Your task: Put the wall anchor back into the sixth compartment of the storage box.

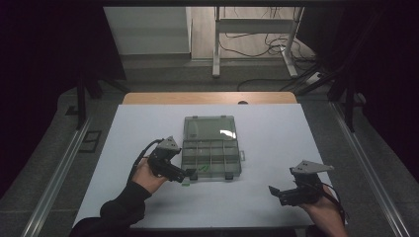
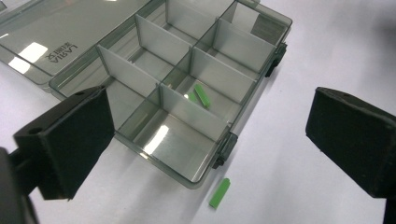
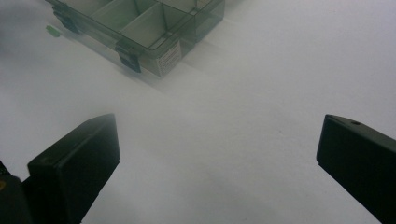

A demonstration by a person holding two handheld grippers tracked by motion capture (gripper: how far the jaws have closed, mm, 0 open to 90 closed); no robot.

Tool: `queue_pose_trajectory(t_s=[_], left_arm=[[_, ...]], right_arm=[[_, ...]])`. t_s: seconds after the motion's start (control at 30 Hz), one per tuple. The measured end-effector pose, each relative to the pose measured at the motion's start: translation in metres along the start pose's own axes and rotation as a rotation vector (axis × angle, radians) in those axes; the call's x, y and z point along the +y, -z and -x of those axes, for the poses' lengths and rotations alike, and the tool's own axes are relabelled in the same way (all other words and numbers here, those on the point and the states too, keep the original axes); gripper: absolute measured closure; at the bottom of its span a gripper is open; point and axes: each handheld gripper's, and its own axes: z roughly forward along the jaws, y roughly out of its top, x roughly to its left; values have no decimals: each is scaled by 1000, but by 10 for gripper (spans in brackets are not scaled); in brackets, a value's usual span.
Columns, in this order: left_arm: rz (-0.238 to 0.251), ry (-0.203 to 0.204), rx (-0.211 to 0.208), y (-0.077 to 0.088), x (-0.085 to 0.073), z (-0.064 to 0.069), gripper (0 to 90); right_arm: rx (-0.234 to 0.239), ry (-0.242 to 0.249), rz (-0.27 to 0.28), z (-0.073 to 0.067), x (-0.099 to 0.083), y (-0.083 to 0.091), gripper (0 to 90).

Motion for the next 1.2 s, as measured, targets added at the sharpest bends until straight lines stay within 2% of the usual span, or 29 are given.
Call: queue_pose_trajectory(t_s=[0.13,0.17,0.27,0.33,0.37,0.5,0.67,0.87,0.9,0.93,0.97,1.03,1.2], left_arm=[[20,12,-22,4,-6,-2,0],[28,17,-33,5,-8,-2,0],[30,24,-41,8,-12,-2,0],[15,32,-35,9,-13,-1,0],[-20,32,-27,11,-14,1,2],[-69,45,-30,11,-14,6,42],[-95,30,-30,10,-17,13,46],[-137,1,-10,7,-20,16,146],[-142,7,-14,7,-21,15,223],[-145,11,-19,7,-22,14,223],[-155,18,-30,6,-24,12,294],[-158,20,-31,6,-24,11,319],[-181,1,-49,3,-28,10,471]], right_arm=[[-1,-10,3,-1,-2,4,0],[-11,-4,25,-2,-3,6,0],[-13,-7,35,-2,-3,7,0],[-13,-8,35,-2,-3,7,0],[-13,-2,30,-2,-3,6,0],[-13,2,27,-3,-3,6,0],[-9,2,25,-2,-3,6,0],[-5,3,15,-2,-3,5,0],[-3,4,12,-2,-3,5,0],[-3,4,12,-2,-3,5,0],[-2,4,10,-2,-3,5,0],[-2,5,8,-2,-3,5,0],[-5,11,-5,-1,-4,4,0]])
